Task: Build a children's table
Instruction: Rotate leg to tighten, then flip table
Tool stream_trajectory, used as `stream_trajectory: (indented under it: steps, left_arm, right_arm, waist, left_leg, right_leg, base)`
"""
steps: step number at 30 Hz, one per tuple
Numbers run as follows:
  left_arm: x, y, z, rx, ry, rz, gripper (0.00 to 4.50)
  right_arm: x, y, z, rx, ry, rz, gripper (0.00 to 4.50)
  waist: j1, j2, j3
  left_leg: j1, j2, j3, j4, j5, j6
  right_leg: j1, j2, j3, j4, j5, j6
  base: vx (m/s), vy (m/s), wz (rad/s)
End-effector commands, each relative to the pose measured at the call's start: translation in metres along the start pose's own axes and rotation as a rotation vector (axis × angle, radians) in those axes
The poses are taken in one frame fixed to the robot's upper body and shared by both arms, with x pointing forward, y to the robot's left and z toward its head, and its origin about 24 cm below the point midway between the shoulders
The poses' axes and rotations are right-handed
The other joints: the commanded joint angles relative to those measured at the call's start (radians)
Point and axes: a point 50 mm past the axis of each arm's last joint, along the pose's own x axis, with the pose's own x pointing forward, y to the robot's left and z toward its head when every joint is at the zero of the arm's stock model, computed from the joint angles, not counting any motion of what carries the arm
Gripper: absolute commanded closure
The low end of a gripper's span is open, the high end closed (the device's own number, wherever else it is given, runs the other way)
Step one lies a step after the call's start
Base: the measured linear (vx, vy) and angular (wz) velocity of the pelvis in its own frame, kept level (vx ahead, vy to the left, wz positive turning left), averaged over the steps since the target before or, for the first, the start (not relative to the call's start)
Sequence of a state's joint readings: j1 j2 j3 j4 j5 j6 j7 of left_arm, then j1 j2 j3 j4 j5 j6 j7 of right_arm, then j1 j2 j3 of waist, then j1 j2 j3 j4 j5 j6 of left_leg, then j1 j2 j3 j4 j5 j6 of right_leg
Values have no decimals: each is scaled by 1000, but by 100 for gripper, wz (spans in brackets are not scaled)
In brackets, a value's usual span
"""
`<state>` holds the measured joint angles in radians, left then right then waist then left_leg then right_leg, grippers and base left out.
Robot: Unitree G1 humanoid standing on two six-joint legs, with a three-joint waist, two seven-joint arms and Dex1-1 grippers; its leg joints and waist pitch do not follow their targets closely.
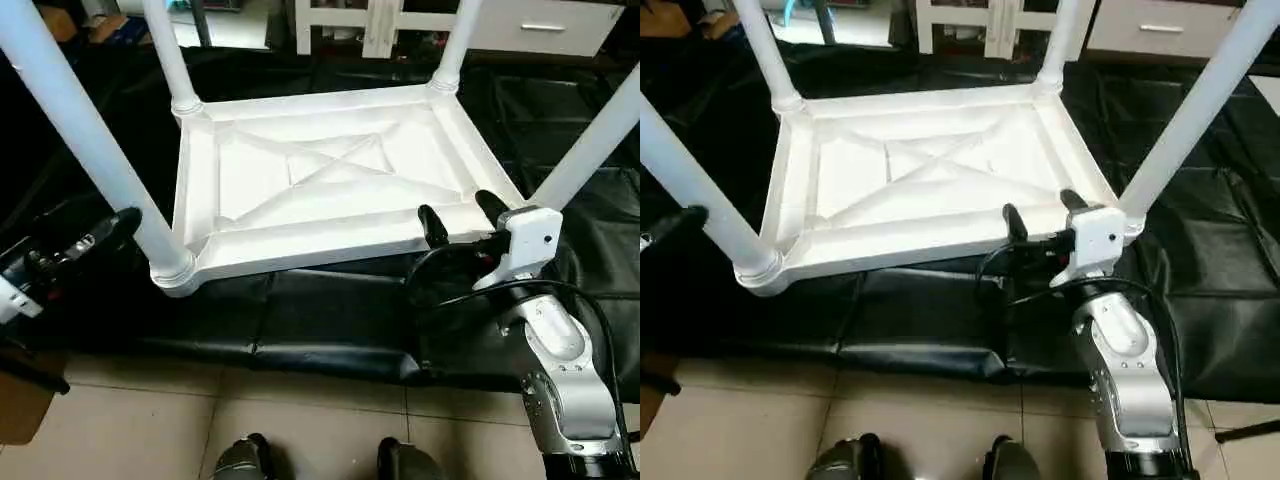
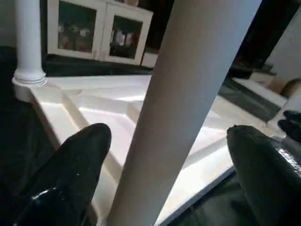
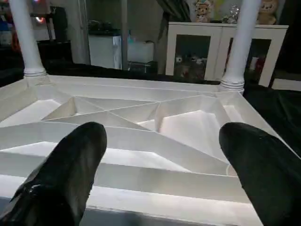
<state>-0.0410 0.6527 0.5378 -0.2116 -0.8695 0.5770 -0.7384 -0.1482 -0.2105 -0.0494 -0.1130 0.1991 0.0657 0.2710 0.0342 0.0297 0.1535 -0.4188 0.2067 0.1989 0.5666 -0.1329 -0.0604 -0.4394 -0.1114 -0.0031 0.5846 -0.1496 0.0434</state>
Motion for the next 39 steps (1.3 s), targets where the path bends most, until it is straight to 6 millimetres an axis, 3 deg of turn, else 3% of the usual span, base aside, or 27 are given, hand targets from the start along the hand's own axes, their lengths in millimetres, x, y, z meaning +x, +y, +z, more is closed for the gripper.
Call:
stream_trajectory:
  steps: [1, 6, 12, 13, 14, 21, 30, 35, 39]
  left_arm:
    - [7, -5, -2, 6, -12, -7, 10]
    - [31, -4, -13, 68, -46, 92, 10]
    - [54, 6, -17, 103, -68, 229, 81]
    - [60, 10, -18, 114, -78, 281, 81]
    - [63, 11, -19, 116, -82, 301, 88]
    - [74, 19, -20, 107, -128, 426, 158]
    - [93, 7, -22, -100, -243, 401, 224]
    - [102, 2, -20, -207, -298, 381, 228]
    - [109, 0, -18, -299, -345, 385, 228]
  right_arm:
    - [-2, 1, -1, -2, -1, 3, 10]
    - [-1, 1, 0, -2, -3, -2, 10]
    - [-1, 0, 0, -4, -6, -14, 10]
    - [-2, -1, 0, -6, -8, -20, 10]
    - [-2, -1, 1, -6, -9, -23, 10]
    - [-3, -2, 1, -9, -10, -36, 10]
    - [-4, -1, 0, -5, -10, -40, 10]
    - [-4, 0, 1, -6, -12, -41, 10]
    - [-5, 2, 0, -13, -12, -35, 10]
  waist:
    - [1, 10, -74]
    - [2, 9, -77]
    - [1, 10, -78]
    - [2, 18, -80]
    - [2, 13, -79]
    - [3, 14, -83]
    - [8, 14, -79]
    - [16, 12, -78]
    - [19, 13, -80]
  left_leg:
    - [44, -6, -1, -71, -326, -13]
    - [40, -6, -1, -68, -297, -1]
    - [41, -7, -2, -66, -316, -12]
    - [43, -7, -3, -65, -321, -17]
    - [41, -7, -4, -65, -325, -18]
    - [38, -8, -4, -62, -313, -10]
    - [41, -6, -2, -63, -342, -3]
    - [37, -6, -3, -64, -342, -4]
    - [31, -10, -2, -59, -299, 9]
  right_leg:
    - [30, 15, 0, -49, -196, -139]
    - [35, 14, 0, -49, -174, -134]
    - [32, 16, -1, -54, -209, -119]
    - [32, 15, -2, -51, -207, -121]
    - [33, 15, -2, -53, -204, -122]
    - [36, 15, -4, -52, -180, -143]
    - [32, 15, -4, -57, -210, -156]
    - [32, 14, -4, -59, -231, -140]
    - [35, 12, -4, -57, -213, -137]
  base:
    - [0, 0, 0]
    - [0, 0, 0]
    - [0, 0, 0]
    - [0, 0, 0]
    - [0, 0, 0]
    - [0, 0, 0]
    - [0, 0, 0]
    - [0, 0, 0]
    - [0, 0, 0]
